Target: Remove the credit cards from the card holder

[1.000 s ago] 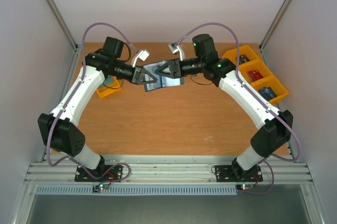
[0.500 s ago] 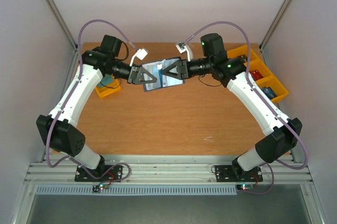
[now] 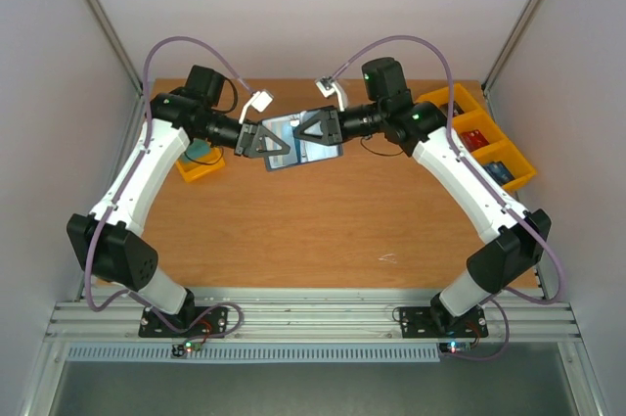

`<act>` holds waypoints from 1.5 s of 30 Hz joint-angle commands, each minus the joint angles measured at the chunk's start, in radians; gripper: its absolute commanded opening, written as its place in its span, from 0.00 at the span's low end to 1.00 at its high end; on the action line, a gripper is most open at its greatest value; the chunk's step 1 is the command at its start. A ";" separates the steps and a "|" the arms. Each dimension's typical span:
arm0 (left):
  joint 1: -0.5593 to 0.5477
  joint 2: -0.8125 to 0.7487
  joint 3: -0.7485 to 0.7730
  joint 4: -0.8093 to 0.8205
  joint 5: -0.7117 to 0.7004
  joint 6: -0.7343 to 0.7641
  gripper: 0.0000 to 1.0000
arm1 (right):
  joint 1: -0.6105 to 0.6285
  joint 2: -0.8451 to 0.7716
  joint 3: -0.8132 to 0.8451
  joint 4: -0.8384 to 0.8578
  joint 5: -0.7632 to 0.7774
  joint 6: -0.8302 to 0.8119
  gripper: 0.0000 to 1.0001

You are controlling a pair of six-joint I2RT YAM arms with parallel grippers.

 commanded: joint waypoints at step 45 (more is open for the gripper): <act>0.031 -0.014 -0.481 0.664 -0.182 -0.598 0.00 | -0.331 -0.087 0.101 -0.454 0.200 -0.228 0.01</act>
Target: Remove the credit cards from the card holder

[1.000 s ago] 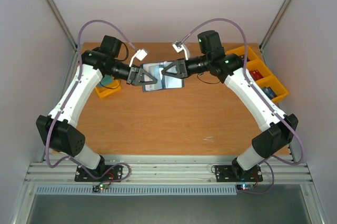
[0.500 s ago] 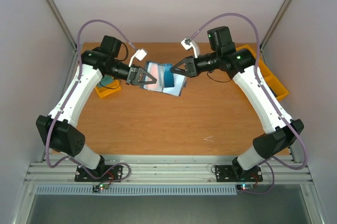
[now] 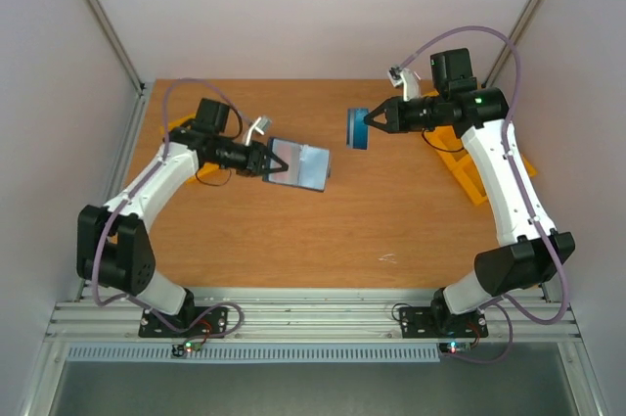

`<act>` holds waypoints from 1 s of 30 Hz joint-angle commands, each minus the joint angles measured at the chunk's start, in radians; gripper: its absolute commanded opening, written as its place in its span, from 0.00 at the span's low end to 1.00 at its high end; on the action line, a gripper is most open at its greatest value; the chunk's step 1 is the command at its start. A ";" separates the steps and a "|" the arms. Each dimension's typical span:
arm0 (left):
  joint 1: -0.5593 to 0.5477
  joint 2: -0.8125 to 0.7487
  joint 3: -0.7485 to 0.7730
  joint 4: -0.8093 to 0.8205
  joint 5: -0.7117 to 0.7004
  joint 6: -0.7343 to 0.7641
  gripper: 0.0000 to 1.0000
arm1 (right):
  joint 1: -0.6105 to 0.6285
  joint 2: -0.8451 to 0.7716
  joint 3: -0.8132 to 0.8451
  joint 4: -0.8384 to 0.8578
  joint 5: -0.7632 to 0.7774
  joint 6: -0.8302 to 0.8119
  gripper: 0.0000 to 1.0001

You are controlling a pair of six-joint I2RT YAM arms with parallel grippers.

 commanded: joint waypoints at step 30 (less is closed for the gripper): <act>-0.028 0.457 0.068 0.061 -0.348 -0.275 0.81 | -0.004 0.165 0.263 -0.115 -0.035 0.030 0.01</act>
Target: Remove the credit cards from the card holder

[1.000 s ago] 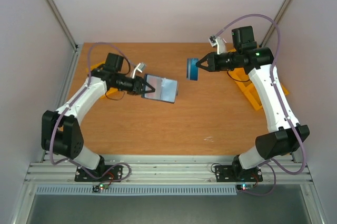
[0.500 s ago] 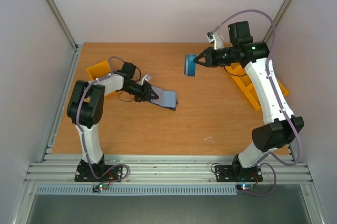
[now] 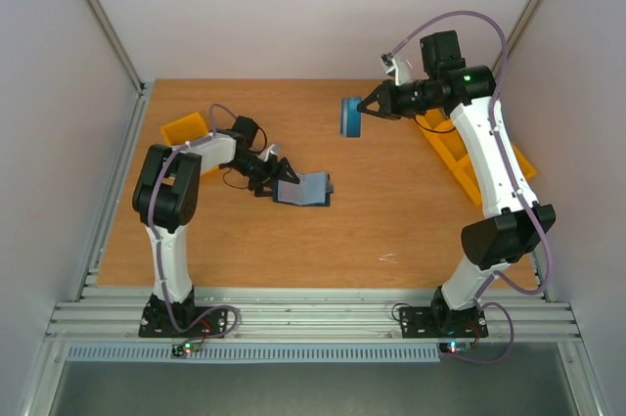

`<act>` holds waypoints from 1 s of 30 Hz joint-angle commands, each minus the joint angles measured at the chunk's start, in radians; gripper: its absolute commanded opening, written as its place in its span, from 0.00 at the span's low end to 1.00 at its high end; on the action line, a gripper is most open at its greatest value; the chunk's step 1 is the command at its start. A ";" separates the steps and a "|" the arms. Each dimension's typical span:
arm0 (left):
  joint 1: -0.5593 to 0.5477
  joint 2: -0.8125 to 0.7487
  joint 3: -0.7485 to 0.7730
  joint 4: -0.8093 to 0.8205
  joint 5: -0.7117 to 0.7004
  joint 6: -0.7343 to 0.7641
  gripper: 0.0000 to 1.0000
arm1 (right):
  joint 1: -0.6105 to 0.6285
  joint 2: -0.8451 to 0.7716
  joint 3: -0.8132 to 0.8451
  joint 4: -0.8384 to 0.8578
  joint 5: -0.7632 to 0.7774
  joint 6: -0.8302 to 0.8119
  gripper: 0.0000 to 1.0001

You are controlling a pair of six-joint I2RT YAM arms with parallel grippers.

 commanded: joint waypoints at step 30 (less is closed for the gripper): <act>-0.092 -0.378 0.823 -0.269 0.453 0.239 0.56 | 0.164 -0.329 -0.273 0.908 -0.235 0.358 0.01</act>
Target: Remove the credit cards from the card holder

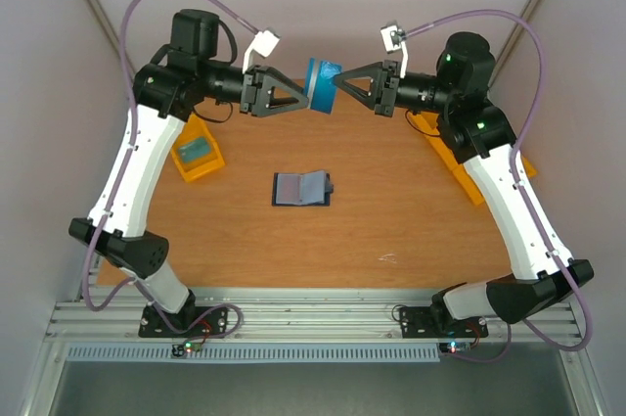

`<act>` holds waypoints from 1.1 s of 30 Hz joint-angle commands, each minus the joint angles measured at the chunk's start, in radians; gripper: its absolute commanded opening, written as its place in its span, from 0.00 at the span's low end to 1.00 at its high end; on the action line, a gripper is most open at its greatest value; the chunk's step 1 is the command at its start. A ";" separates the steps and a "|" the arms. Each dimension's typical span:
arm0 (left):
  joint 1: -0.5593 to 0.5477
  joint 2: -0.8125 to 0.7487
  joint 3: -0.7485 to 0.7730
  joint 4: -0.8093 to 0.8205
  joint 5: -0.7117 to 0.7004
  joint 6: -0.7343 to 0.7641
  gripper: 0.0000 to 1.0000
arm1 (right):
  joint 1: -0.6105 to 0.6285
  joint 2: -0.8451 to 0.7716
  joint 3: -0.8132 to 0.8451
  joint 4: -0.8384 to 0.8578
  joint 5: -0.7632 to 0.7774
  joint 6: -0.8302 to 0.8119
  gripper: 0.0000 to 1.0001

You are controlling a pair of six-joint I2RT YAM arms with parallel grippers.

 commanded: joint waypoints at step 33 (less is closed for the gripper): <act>-0.064 -0.217 -0.282 0.303 -1.493 1.379 0.00 | -0.026 0.245 0.691 -0.830 0.351 -0.157 0.71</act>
